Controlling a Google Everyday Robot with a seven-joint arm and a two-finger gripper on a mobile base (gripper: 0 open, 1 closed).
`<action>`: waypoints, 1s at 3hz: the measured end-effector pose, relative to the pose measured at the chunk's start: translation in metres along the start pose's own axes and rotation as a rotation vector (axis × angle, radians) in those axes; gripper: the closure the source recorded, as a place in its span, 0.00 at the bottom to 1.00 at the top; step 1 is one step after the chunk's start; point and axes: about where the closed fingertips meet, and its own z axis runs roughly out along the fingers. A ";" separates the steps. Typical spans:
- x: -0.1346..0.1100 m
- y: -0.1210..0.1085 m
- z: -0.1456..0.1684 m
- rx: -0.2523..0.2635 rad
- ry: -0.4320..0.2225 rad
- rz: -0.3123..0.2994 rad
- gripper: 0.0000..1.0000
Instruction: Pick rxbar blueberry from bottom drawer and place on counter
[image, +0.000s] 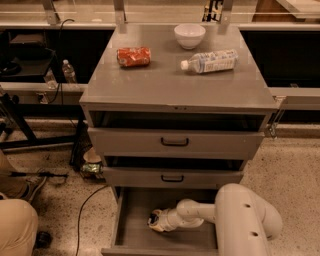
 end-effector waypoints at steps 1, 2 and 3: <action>-0.024 -0.004 -0.052 0.055 -0.050 -0.064 1.00; -0.042 0.001 -0.115 0.088 -0.098 -0.109 1.00; -0.040 0.009 -0.193 0.145 -0.100 -0.098 1.00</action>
Offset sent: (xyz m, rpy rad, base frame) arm -0.0181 -0.1030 0.1973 0.1117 -0.2367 0.0105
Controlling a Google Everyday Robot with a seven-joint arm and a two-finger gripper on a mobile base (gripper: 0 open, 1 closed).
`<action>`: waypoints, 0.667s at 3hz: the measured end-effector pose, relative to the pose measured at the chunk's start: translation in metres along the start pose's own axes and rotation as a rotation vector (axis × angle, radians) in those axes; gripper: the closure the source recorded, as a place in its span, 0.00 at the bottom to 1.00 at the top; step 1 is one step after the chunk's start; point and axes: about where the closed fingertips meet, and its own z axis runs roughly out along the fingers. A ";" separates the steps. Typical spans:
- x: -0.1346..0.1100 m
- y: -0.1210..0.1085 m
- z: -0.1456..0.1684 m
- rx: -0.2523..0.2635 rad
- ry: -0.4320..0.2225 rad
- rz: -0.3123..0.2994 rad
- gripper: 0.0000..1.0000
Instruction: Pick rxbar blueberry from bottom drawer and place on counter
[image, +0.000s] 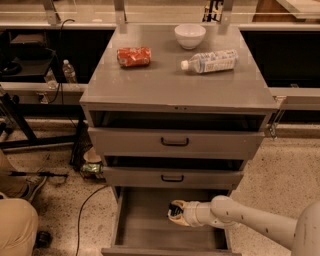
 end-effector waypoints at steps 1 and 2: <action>0.000 0.000 0.000 0.000 0.000 0.000 1.00; -0.006 0.012 -0.024 0.035 0.016 -0.008 1.00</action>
Offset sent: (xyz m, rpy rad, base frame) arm -0.0598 -0.0405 0.0698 -0.0769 -0.0893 -0.0850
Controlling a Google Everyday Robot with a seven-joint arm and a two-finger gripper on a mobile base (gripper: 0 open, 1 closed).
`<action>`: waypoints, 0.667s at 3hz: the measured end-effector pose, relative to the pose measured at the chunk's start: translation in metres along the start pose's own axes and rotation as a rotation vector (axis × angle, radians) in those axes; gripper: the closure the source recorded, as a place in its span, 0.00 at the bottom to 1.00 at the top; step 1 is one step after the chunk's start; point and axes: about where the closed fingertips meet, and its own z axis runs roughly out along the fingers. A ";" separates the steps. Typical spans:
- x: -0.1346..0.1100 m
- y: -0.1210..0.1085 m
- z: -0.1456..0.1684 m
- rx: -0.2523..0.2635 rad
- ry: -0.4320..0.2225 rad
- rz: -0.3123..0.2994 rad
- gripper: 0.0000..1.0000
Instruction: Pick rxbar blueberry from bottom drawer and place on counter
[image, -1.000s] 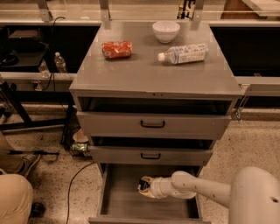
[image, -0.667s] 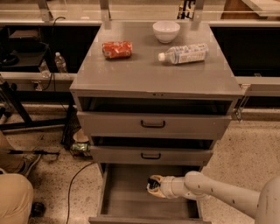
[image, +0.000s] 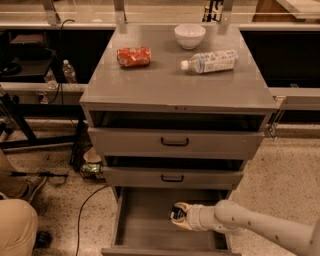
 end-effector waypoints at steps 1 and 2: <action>-0.034 -0.002 -0.084 0.178 0.041 -0.059 1.00; -0.069 0.019 -0.145 0.257 0.084 -0.137 1.00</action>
Offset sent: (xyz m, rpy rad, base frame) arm -0.0883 -0.0637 0.2133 -0.1968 -0.3468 -0.1513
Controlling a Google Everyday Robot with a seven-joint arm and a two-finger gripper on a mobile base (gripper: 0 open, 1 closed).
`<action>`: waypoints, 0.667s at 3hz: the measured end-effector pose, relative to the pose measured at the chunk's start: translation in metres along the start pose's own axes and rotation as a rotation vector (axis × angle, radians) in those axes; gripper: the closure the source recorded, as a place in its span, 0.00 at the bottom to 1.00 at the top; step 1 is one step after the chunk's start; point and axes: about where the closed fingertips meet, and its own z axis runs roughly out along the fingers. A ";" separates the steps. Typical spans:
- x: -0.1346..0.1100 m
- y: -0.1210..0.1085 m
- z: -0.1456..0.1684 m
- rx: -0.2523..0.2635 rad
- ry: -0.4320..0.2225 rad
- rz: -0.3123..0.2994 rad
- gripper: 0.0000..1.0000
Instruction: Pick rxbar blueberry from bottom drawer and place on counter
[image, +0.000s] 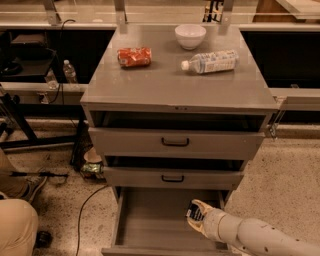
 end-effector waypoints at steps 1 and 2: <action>0.001 0.000 0.003 -0.001 -0.003 0.004 1.00; -0.005 -0.009 -0.005 0.015 -0.030 0.002 1.00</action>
Offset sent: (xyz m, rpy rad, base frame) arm 0.0103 -0.0091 0.0305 0.0595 -0.0581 -0.0014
